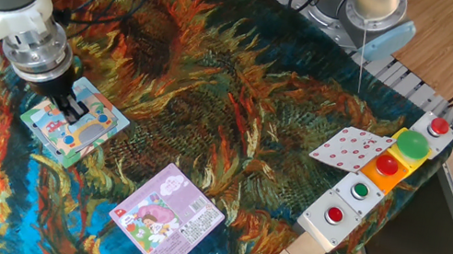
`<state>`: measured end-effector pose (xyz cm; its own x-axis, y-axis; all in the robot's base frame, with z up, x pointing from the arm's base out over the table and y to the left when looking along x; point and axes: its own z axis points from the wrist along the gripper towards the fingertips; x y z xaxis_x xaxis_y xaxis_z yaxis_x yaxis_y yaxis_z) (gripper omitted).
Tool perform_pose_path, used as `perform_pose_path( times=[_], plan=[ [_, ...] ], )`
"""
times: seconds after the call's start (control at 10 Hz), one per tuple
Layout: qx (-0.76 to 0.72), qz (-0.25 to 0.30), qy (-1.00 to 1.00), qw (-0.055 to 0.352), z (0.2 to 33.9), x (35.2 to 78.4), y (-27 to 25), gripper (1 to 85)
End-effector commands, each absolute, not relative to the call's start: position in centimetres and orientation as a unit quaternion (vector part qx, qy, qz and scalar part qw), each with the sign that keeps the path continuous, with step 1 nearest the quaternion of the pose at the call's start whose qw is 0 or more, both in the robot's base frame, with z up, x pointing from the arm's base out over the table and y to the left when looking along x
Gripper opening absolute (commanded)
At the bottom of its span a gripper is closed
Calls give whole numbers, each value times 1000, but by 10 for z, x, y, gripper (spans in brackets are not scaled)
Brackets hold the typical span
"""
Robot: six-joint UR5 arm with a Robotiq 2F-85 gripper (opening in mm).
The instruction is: Assemble one piece of a puzzle
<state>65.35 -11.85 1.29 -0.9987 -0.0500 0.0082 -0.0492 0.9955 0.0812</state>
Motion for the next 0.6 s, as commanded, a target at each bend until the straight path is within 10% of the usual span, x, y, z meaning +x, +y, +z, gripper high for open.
perform_pose_path(
  times=[0.0, 0.5],
  plan=[
    [32, -44, -999, 1, 9, 658, -117, 13],
    [37, -44, -998, 3, 8, 657, -121, 13]
  ],
)
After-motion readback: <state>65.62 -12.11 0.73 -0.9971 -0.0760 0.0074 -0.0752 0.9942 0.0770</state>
